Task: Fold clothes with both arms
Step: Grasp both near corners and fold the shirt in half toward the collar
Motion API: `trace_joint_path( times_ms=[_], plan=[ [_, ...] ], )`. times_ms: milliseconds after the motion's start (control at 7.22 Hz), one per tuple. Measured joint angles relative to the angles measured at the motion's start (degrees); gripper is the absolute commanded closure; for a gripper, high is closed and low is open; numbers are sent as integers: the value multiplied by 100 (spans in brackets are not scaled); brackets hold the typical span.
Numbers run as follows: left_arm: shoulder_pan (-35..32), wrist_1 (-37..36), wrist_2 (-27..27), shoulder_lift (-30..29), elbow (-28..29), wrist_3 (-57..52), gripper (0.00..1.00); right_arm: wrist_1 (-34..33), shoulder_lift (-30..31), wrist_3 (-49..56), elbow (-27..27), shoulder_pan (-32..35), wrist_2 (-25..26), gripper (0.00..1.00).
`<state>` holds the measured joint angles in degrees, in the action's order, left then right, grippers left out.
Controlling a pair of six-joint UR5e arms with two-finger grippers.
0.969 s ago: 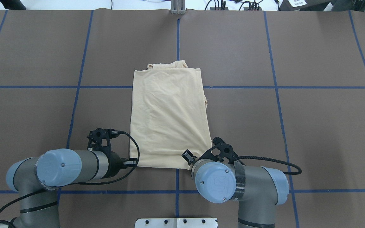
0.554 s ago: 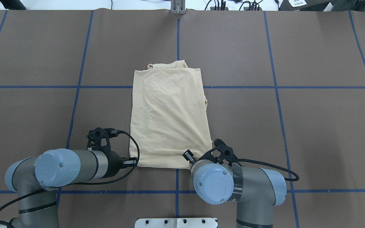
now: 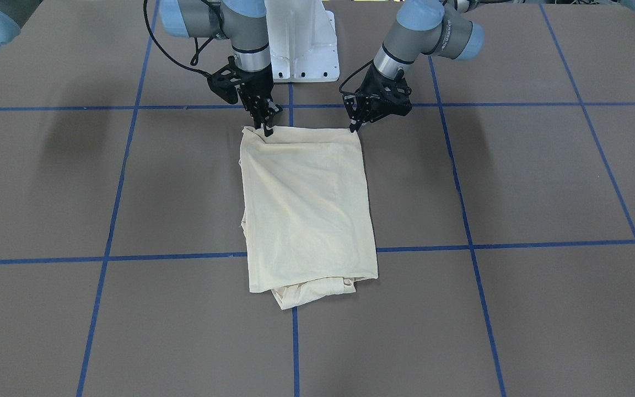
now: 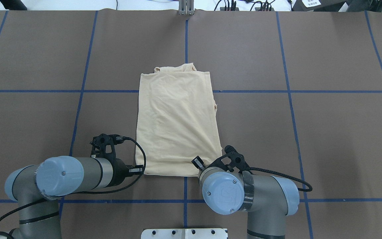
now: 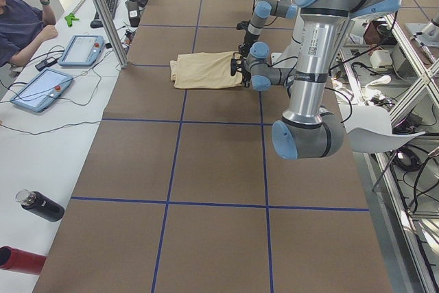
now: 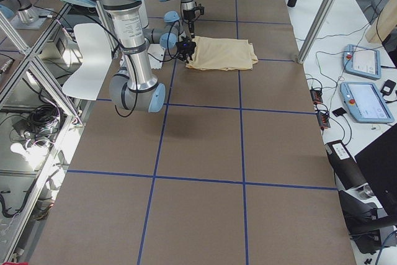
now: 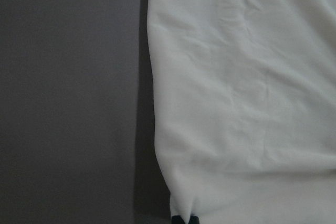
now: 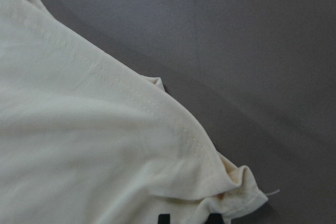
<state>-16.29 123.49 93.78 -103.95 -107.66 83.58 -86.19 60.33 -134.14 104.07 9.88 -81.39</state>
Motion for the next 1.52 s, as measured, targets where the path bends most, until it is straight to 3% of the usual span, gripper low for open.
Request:
trace_joint_path(
  times_ms=[415,692,1107,1523],
  plan=[
    [-4,0,6,0,-23,0,100,2,-147,-88,-153,58,31,100],
    [-1,-2,14,-2,-105,0,100,-78,-50,-15,250,231,-31,100],
    [71,-8,39,116,-544,4,100,-566,288,-2,1230,73,-23,100],
    [665,-427,58,764,-2069,344,100,-1867,510,-202,2803,-826,330,100]
  ],
)
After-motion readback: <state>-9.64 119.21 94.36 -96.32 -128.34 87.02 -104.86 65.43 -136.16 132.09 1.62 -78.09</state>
